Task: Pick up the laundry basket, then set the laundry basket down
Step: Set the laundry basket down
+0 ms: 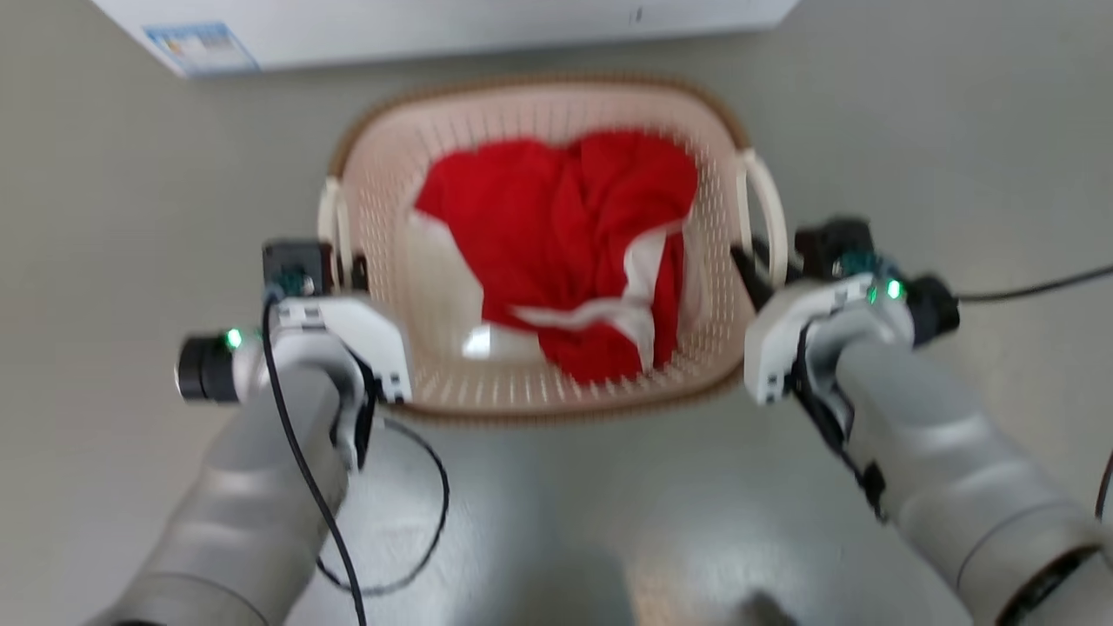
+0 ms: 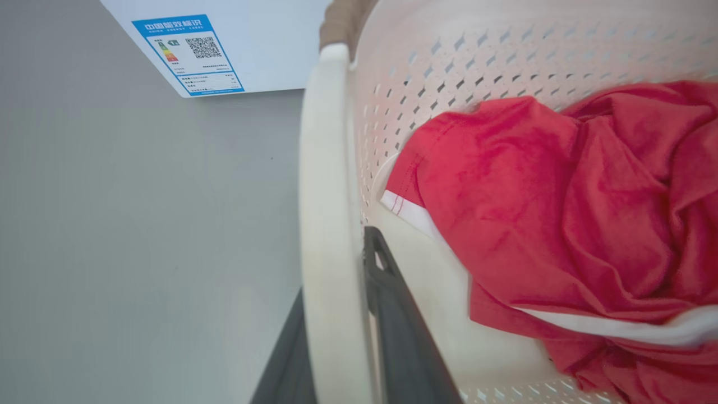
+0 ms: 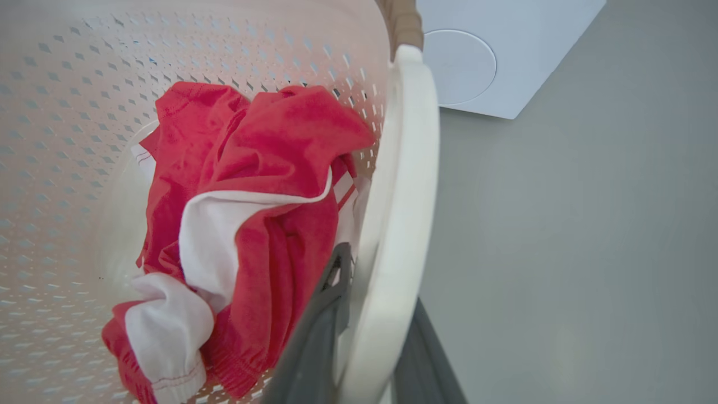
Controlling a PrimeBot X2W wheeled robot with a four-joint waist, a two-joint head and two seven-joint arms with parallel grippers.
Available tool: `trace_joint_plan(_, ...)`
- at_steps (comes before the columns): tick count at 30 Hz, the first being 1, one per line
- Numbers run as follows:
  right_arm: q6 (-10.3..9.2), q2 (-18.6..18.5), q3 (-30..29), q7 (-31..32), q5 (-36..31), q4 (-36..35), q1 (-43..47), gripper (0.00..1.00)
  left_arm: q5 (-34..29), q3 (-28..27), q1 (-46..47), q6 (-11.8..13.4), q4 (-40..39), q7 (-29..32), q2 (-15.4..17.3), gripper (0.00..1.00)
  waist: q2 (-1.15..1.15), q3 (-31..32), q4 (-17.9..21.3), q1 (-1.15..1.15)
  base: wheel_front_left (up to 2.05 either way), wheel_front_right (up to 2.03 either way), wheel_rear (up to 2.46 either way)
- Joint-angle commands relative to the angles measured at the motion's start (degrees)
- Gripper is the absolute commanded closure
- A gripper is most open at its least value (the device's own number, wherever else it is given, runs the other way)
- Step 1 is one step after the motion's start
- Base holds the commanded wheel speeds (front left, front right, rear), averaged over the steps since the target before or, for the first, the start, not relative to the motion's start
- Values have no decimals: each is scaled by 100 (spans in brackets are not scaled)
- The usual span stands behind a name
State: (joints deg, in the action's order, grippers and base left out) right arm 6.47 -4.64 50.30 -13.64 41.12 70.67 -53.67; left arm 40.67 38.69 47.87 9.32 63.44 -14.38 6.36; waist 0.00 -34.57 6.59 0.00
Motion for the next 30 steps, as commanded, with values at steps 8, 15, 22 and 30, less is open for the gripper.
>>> trace_joint_plan(8,102,91,-724,-134,-1108,-334,-624,100,-640,-546,710,196,-514,-62,216,100,0,-1484,-64,0,0,0,0)
trace_joint_plan(15,102,111,-1415,-135,-1888,-530,-668,100,-1027,-957,923,294,-753,-62,197,100,0,-1816,-104,0,0,0,0)
trace_joint_plan(22,102,156,-1922,-135,-2388,-680,-486,100,-1396,-1233,883,258,-834,-62,145,100,0,-1885,-103,0,0,0,0)
trace_joint_plan(30,102,173,-2239,-135,-2618,-815,-320,100,-1669,-1418,897,159,-750,-62,142,100,0,-1967,-77,0,0,0,0)
